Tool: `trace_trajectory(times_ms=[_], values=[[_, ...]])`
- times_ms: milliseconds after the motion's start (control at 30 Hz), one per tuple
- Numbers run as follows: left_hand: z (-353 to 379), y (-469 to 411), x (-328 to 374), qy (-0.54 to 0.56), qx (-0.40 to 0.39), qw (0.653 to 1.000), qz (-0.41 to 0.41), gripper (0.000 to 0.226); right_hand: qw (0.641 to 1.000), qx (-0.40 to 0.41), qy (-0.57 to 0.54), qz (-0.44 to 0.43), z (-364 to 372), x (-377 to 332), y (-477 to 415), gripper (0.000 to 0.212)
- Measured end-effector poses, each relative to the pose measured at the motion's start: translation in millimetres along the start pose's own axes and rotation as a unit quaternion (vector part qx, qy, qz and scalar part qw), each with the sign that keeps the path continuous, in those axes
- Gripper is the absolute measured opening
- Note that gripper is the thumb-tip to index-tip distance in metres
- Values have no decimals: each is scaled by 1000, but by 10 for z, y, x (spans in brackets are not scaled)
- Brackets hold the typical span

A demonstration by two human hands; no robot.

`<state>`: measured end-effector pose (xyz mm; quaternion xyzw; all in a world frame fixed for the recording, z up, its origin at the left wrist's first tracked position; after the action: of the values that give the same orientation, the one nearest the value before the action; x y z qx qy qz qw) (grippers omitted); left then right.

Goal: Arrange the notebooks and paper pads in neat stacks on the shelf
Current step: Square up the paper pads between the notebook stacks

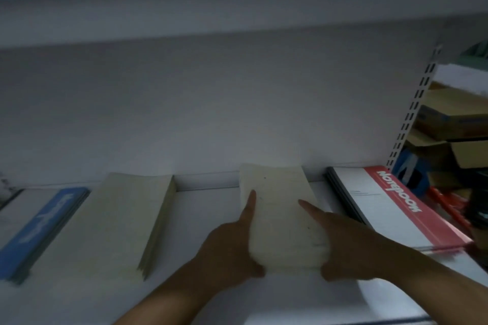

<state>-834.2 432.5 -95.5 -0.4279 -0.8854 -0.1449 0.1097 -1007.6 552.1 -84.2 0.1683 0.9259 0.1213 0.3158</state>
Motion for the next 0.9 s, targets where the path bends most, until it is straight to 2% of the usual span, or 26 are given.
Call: trace_trajectory(times_ms=[67, 133, 200, 300, 400, 500, 533, 567, 633, 667, 733, 800, 900], values=[[1, 33, -16, 33, -16, 999, -6, 133, 1000, 0, 15, -2, 7, -33, 15, 121], [-12, 57, -29, 139, -58, 988, -22, 136, 1000, 3, 13, -3, 11, -51, 19, 121], [-15, 45, -55, 290, -86, 952, -49, 135, 1000, 4, -6, -1, 8, -61, -1, 119], [36, -3, -106, 463, -64, 879, -99, 120, 998, 19, -63, 4, 41, -33, -16, 112], [110, 21, -158, 489, -31, 867, -87, 84, 994, 32, -103, -4, 118, -35, -28, 108], [12, 129, -287, 492, -14, 864, -104, 68, 995, 20, -93, -36, 218, -189, -73, 107], [-53, 166, -333, 479, -14, 870, -113, 72, 996, 12, -80, -46, 242, -261, -88, 108], [-126, 212, -390, 450, -19, 884, -129, 87, 997, 1, -57, -55, 264, -339, -107, 111], [-234, 293, -492, 319, -48, 935, -146, 130, 998, -17, 5, -59, 287, -475, -152, 115], [-269, 347, -506, 229, -63, 962, -135, 136, 998, -19, 33, -58, 286, -519, -177, 116], [-269, 439, -499, 40, -63, 993, -89, 133, 996, -15, 65, -55, 291, -554, -203, 118], [-255, 477, -473, -96, -5, 995, -25, 125, 996, -10, 67, -55, 308, -532, -200, 119], [-229, 484, -467, -130, 53, 990, -2, 117, 995, 10, 69, -66, 316, -492, -185, 118]])
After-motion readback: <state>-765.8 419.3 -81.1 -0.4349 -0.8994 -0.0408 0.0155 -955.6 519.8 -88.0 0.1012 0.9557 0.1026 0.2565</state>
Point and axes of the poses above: each hand's wrist, its own y-axis away from the middle knuckle, its own z-axis out of the palm, x = y × z, the point moved 2 cm from there along -y, towards the middle knuckle, and after that the axes turned 9 degrees about -y, right-handed, at the moved point
